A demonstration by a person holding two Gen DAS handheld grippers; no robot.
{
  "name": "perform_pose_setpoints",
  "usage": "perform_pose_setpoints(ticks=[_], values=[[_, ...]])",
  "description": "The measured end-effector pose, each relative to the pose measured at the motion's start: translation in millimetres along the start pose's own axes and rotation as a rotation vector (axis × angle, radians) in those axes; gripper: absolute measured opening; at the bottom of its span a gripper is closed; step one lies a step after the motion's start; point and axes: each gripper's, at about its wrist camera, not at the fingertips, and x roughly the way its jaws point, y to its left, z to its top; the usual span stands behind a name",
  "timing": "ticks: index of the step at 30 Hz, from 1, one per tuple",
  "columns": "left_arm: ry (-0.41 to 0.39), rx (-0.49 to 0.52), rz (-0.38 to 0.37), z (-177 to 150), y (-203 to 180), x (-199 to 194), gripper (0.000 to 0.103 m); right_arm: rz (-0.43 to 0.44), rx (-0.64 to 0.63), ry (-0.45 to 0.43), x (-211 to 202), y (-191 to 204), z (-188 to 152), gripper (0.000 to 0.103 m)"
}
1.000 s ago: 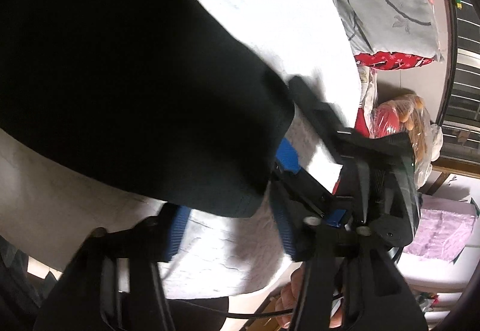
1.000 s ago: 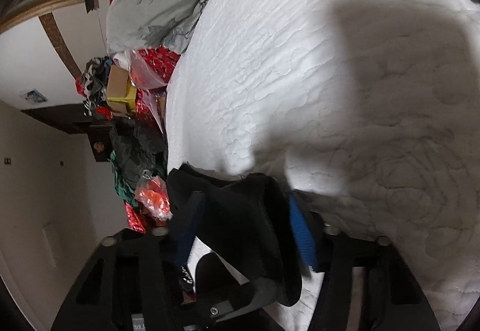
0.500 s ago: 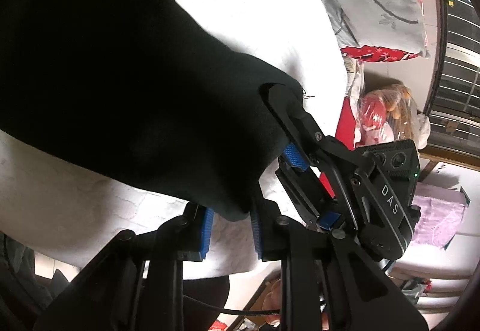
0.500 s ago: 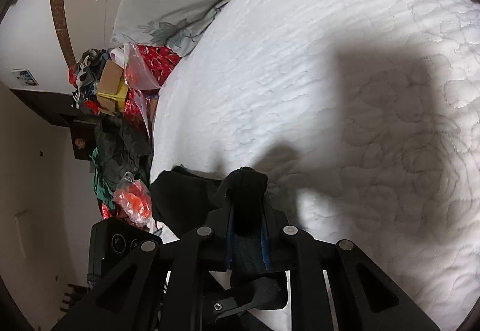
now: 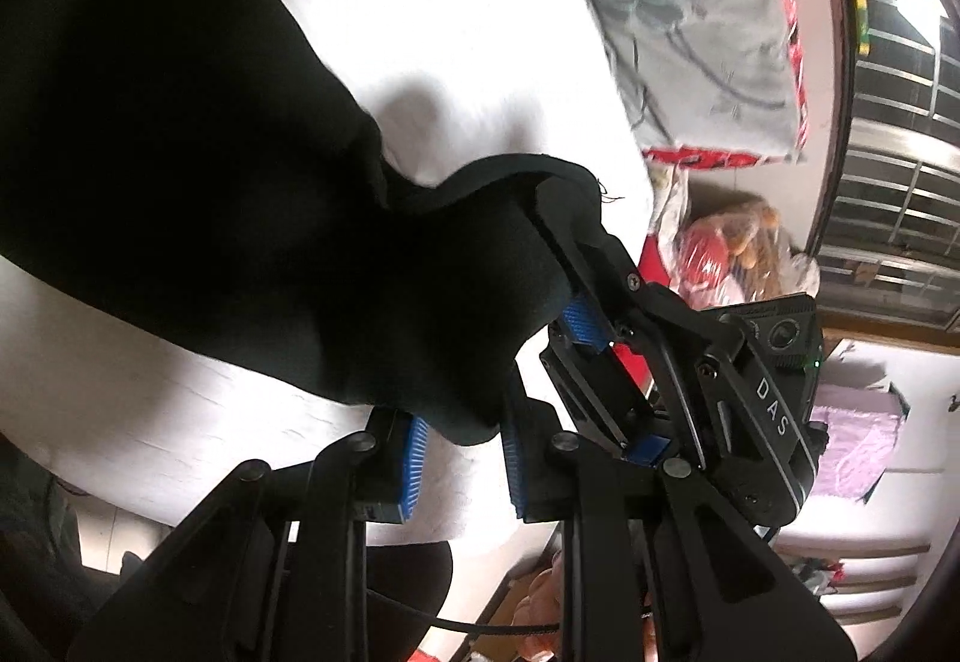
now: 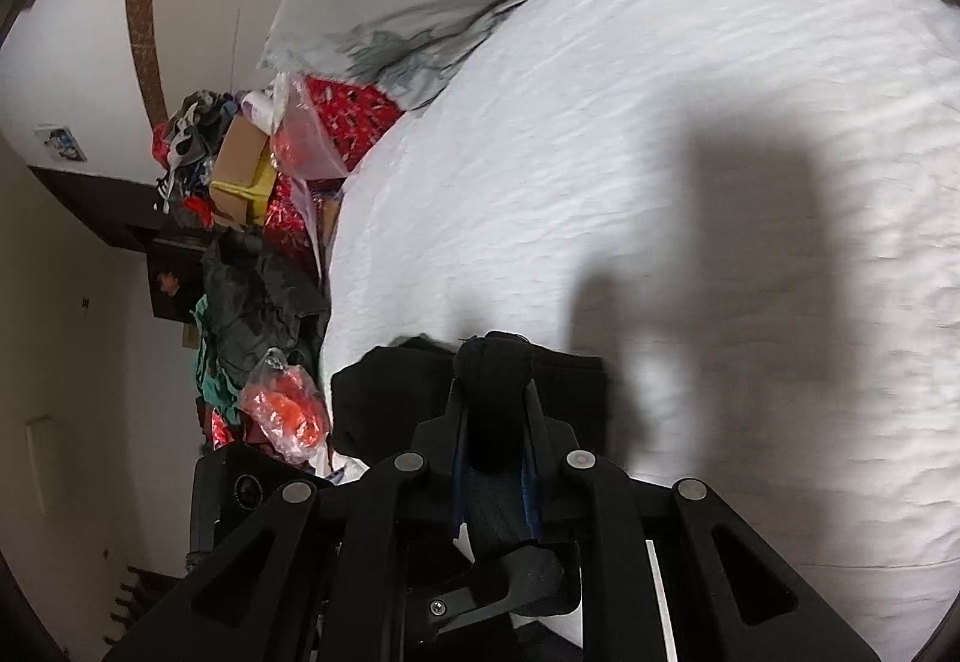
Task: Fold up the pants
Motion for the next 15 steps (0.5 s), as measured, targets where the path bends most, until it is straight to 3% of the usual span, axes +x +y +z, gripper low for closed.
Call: perform_pose_setpoints(ticks=[8, 15], values=[[-0.094, -0.078, -0.033, 31, 46, -58, 0.019, 0.03, -0.035, 0.055, 57, 56, -6, 0.015], [-0.14, -0.168, -0.016, 54, 98, -95, 0.019, 0.037, -0.025, 0.142, 135, 86, -20, 0.016]])
